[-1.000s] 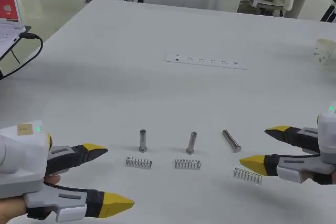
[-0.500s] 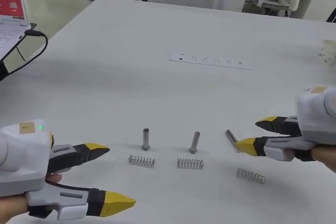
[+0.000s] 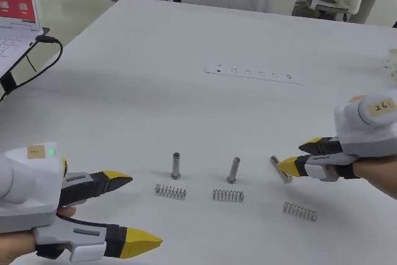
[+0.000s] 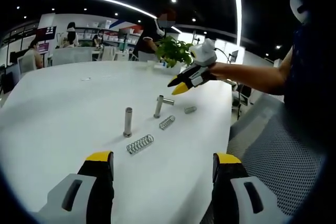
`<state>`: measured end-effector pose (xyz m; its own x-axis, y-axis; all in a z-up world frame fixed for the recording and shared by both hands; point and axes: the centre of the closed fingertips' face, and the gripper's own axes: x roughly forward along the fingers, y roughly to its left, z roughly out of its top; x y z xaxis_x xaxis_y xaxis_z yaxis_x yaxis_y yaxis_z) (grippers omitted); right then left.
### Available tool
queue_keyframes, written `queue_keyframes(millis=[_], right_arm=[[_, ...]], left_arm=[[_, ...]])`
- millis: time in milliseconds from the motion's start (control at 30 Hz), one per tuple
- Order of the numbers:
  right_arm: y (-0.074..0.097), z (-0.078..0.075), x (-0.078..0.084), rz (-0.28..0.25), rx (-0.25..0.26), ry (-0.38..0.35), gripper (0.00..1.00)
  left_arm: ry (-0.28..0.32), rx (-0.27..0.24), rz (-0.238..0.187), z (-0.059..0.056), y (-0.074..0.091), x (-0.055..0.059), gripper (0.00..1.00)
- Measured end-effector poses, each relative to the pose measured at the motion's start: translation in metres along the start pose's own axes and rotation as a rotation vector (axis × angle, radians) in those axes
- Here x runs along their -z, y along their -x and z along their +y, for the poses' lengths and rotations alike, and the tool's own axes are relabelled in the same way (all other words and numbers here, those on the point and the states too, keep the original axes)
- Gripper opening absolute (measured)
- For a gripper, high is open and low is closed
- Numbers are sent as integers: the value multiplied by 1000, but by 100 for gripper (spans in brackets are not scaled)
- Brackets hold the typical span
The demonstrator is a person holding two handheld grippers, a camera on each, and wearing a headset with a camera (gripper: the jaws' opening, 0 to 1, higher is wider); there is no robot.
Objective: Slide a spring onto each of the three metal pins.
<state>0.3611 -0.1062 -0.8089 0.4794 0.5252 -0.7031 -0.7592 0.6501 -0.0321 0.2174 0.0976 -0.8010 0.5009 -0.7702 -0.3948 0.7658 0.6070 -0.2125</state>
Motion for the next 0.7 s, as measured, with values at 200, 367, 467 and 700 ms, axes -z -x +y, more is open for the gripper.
queue_keyframes(millis=[200, 367, 467, 700], right_arm=[[-9, -2, -4, 26, 7, -11, 35], [-17, -3, -2, 59, 7, -21, 34], [-20, -4, -1, 73, 10, -29, 32], [-28, -8, 4, 115, 19, -43, 28]], left_arm=[[1, 0, 2, 0, 0, 0, 73], [5, -4, -2, 1, 1, 0, 73], [7, -6, -2, 1, 1, 0, 73], [9, -7, -4, 2, 1, 0, 73]])
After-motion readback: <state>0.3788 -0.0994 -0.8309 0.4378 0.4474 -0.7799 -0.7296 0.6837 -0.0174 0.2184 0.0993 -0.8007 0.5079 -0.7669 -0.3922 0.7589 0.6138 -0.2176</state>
